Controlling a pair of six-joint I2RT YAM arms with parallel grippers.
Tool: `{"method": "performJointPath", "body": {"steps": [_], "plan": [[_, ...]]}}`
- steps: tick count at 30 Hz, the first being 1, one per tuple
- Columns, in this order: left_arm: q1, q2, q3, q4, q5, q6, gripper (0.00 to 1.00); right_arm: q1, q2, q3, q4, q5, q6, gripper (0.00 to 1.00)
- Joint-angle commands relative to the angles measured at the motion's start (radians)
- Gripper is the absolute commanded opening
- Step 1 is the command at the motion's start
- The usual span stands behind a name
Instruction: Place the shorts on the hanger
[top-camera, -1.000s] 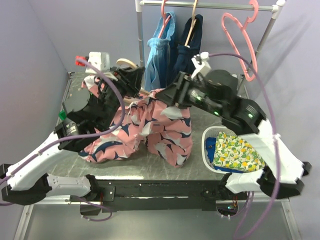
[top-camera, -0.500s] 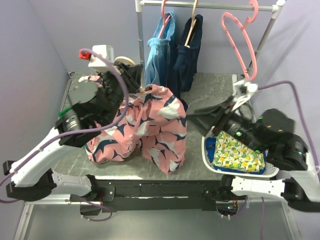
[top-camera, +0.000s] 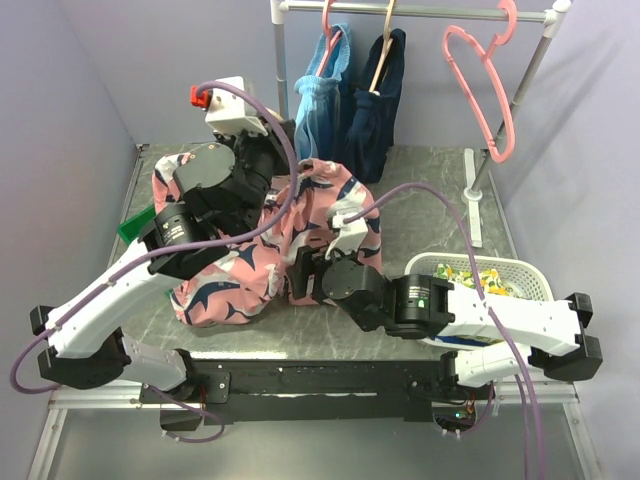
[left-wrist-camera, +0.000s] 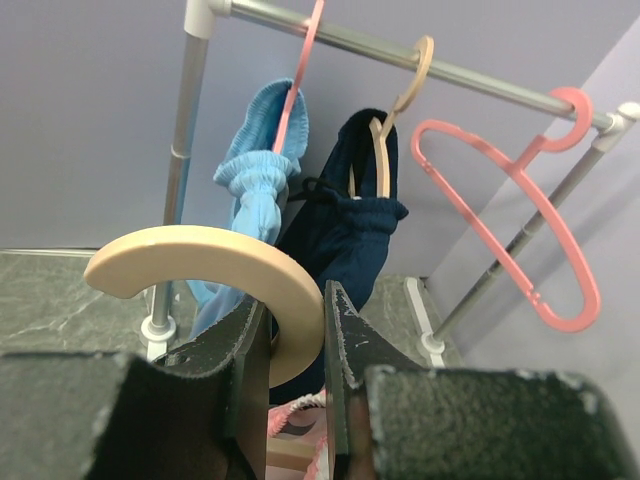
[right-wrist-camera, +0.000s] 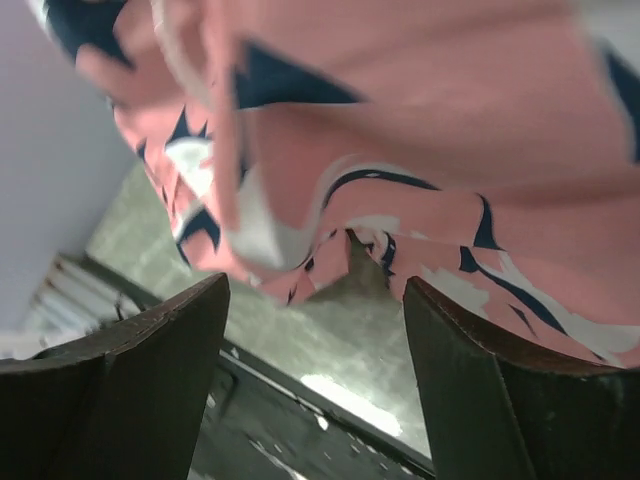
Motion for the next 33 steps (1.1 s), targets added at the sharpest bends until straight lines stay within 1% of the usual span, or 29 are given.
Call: {"method": "performJointPath", "body": {"steps": [1,3,4,5,6,7,8,9,10,11,14,19,21,22,23,24,25,26,27,28,29,30,31,33], "plan": [[-0.004,-0.005,0.064,0.05,-0.033,-0.001,0.01,-0.009,-0.026,-0.003,0.125,0.131,0.115,0.76],[-0.004,-0.006,0.056,0.07,-0.028,-0.005,0.01,-0.012,-0.019,-0.015,0.161,0.169,0.126,0.75],[-0.004,-0.003,0.055,0.074,-0.031,-0.01,0.01,-0.025,-0.011,-0.015,0.166,0.183,0.127,0.68],[-0.004,-0.005,0.055,0.08,-0.03,-0.013,0.01,-0.036,-0.008,-0.023,0.177,0.189,0.124,0.56],[-0.006,-0.002,0.055,0.091,-0.024,-0.013,0.01,-0.05,-0.009,-0.03,0.216,0.17,0.121,0.42],[-0.006,0.006,0.067,0.093,-0.017,-0.016,0.01,-0.071,-0.013,-0.04,0.252,0.136,0.091,0.21],[-0.006,0.015,0.078,0.094,-0.013,-0.014,0.01,-0.073,-0.008,-0.047,0.287,0.079,0.069,0.16],[-0.012,0.035,0.104,0.093,-0.014,-0.008,0.01,-0.07,0.003,-0.04,0.321,0.061,0.055,0.07],[-0.015,0.041,0.115,0.094,-0.016,-0.004,0.01,-0.064,0.036,-0.023,0.323,0.039,0.037,0.03],[-0.017,0.051,0.124,0.096,-0.014,0.004,0.01,-0.039,0.053,0.004,0.353,-0.004,0.021,0.02],[-0.032,0.071,0.153,0.106,-0.019,0.016,0.01,0.01,0.116,0.034,0.396,-0.027,-0.022,0.0],[-0.06,0.087,0.191,0.114,-0.027,0.044,0.01,0.01,0.168,0.02,0.468,-0.128,-0.08,0.0],[-0.07,0.089,0.197,0.122,-0.036,0.053,0.01,0.001,0.194,0.067,0.418,-0.119,-0.085,0.0],[-0.076,0.089,0.199,0.122,-0.036,0.055,0.01,-0.016,0.236,0.142,0.36,-0.084,-0.059,0.0],[-0.083,0.087,0.199,0.125,-0.04,0.059,0.01,-0.036,0.253,0.175,0.238,-0.073,-0.027,0.0],[-0.096,0.086,0.197,0.132,-0.043,0.065,0.01,-0.085,0.257,0.184,0.223,-0.076,-0.002,0.0],[-0.102,0.081,0.196,0.136,-0.051,0.073,0.01,-0.105,0.23,0.149,0.232,-0.117,-0.002,0.0],[-0.109,0.08,0.193,0.14,-0.051,0.079,0.01,-0.119,0.207,0.119,0.307,-0.142,-0.02,0.0],[-0.115,0.072,0.185,0.145,-0.05,0.082,0.01,-0.122,0.173,0.092,0.341,-0.157,-0.073,0.03],[-0.118,0.071,0.184,0.145,-0.051,0.084,0.01,-0.121,0.173,0.088,0.352,-0.163,-0.086,0.04],[-0.118,0.068,0.179,0.149,-0.047,0.084,0.01,-0.119,0.184,0.103,0.317,-0.191,-0.088,0.04],[-0.119,0.063,0.168,0.154,-0.045,0.081,0.01,-0.117,0.219,0.12,0.301,-0.2,-0.092,0.02],[-0.121,0.063,0.165,0.154,-0.031,0.064,0.01,-0.102,0.234,0.135,0.304,-0.205,-0.101,0.02],[-0.132,0.06,0.155,0.157,-0.033,0.061,0.01,-0.093,0.257,0.141,0.289,-0.176,-0.1,0.03]]}}
